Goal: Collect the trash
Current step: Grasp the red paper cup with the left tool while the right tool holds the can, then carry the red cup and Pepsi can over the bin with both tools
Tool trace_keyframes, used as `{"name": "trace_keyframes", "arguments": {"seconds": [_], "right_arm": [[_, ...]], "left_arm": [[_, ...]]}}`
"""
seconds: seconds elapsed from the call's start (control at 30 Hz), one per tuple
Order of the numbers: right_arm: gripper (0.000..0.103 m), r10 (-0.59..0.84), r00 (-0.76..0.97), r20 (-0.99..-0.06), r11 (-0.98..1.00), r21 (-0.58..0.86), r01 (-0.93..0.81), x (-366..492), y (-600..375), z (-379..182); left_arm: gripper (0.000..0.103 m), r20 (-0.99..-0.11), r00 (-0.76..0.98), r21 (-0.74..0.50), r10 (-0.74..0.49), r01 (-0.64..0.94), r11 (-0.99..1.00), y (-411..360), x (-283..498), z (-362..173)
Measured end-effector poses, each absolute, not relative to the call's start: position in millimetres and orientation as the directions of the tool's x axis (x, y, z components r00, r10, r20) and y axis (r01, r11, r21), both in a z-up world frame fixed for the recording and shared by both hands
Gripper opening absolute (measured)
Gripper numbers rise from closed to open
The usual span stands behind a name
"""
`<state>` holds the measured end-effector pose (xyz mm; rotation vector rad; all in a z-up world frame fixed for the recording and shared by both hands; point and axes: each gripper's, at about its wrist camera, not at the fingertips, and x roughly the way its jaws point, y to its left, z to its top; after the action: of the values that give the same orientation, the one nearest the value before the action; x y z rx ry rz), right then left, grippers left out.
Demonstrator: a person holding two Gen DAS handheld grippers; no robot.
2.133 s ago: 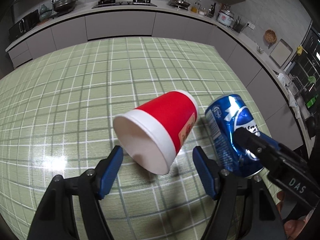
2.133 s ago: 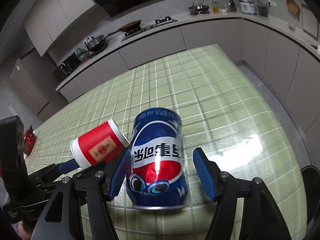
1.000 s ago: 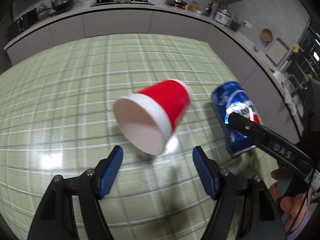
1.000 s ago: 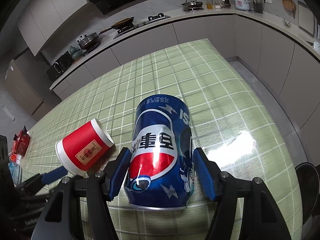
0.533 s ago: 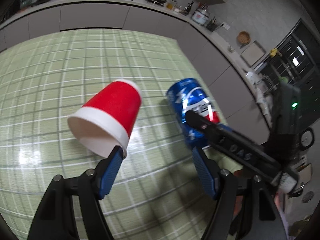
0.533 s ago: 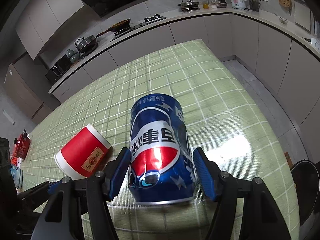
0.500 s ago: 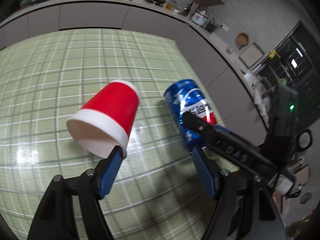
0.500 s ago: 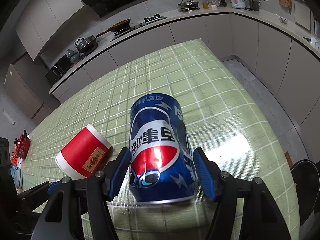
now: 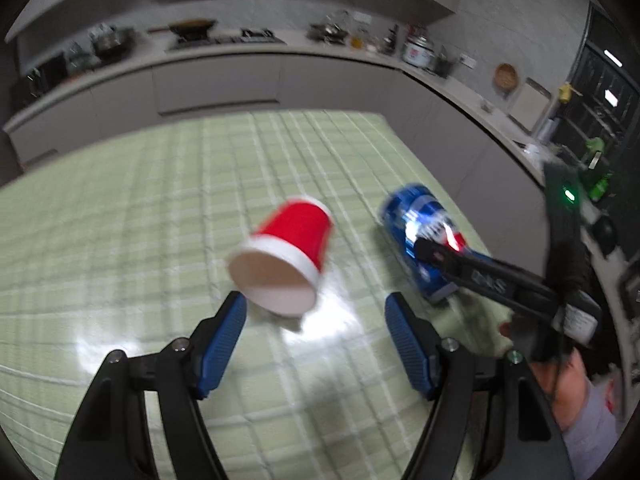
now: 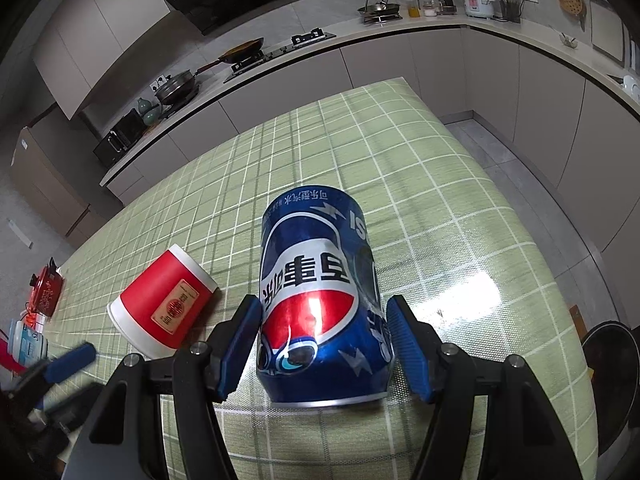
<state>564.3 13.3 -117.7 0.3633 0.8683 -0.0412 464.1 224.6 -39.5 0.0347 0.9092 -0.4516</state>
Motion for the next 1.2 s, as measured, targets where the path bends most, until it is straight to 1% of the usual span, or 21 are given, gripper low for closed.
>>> {"name": "trace_keyframes", "arguments": {"seconds": [0.17, 0.33, 0.53, 0.7, 0.77, 0.87, 0.93, 1.07, 1.2], "right_arm": [[0.068, 0.107, 0.645, -0.756, 0.939, 0.29, 0.185, 567, 18, -118], [0.069, 0.11, 0.633, -0.766, 0.94, 0.287, 0.184, 572, 20, -120], [0.069, 0.111, 0.611, -0.784, 0.941, 0.281, 0.189, 580, 24, -127], [0.068, 0.102, 0.621, -0.777, 0.947, 0.268, 0.179, 583, 26, -127], [0.066, 0.1, 0.626, -0.774, 0.949, 0.263, 0.174, 583, 26, -126], [0.066, 0.103, 0.632, -0.768, 0.951, 0.262, 0.164, 583, 28, -125], [0.066, 0.103, 0.64, -0.762, 0.951, 0.264, 0.162, 580, 30, -123], [0.066, 0.105, 0.656, -0.747, 0.95, 0.271, 0.157, 574, 29, -118], [0.066, 0.118, 0.667, -0.736, 0.945, 0.288, 0.151, 565, 26, -114]], "left_arm": [[0.073, -0.797, 0.515, -0.149, -0.316, 0.34, 0.928, 225, 506, -57], [0.073, -0.83, 0.456, -0.126, -0.32, 0.407, 0.905, 206, 525, -79], [0.076, -0.833, 0.435, -0.137, -0.342, 0.437, 0.889, 196, 529, -89], [0.069, -0.813, 0.453, -0.158, -0.367, 0.435, 0.887, 197, 528, -87], [0.062, -0.804, 0.464, -0.159, -0.371, 0.433, 0.887, 198, 525, -85], [0.055, -0.795, 0.469, -0.171, -0.383, 0.432, 0.885, 199, 523, -83], [0.052, -0.787, 0.477, -0.187, -0.391, 0.419, 0.889, 203, 522, -81], [0.048, -0.773, 0.494, -0.201, -0.398, 0.405, 0.892, 209, 513, -77], [0.046, -0.759, 0.513, -0.203, -0.4, 0.397, 0.895, 214, 499, -72]]}}
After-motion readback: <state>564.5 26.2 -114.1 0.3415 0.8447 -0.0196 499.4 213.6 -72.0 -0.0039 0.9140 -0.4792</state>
